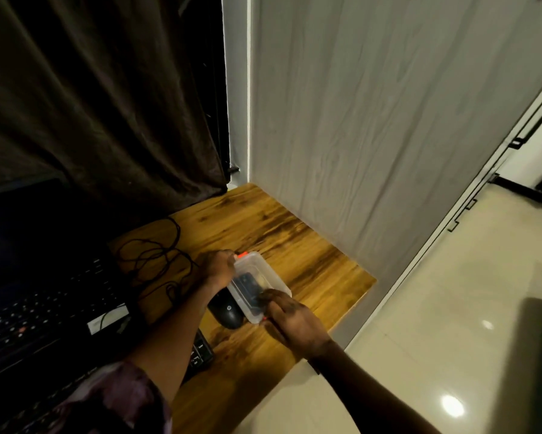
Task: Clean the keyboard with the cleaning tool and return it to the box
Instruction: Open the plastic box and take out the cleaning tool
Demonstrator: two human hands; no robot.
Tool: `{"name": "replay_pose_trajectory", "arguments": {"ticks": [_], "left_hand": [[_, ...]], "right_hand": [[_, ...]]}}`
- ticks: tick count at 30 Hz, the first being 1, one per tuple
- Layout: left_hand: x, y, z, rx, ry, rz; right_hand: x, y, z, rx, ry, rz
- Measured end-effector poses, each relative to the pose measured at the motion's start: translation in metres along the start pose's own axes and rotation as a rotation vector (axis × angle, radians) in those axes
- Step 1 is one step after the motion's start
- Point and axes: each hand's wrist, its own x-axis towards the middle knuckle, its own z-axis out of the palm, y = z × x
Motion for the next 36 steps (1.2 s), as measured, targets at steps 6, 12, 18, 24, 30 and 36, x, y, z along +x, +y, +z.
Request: {"name": "replay_pose_trajectory", "arguments": {"ticks": [6,12,18,24,30,36], "left_hand": [[0.005,0.001,0.0,-0.006,0.004,-0.071],[0.01,0.003,0.0,0.004,0.001,-0.115],[0.015,-0.004,0.001,-0.036,-0.018,-0.118],[0.018,-0.005,0.002,-0.254,0.017,-0.172],[0.013,-0.012,0.005,-0.379,0.002,-0.163],[0.012,-0.03,0.012,-0.491,-0.018,-0.189]], "right_hand": [[-0.002,-0.001,0.003,0.006,0.005,0.002],[-0.012,0.0,0.006,-0.087,0.018,-0.072],[-0.007,-0.009,-0.001,-0.156,0.0,-0.032],[0.016,-0.019,-0.009,-0.154,-0.148,0.231],[0.018,-0.014,-0.006,-0.083,-0.183,0.28],[0.02,-0.009,-0.01,0.117,-0.025,0.279]]}}
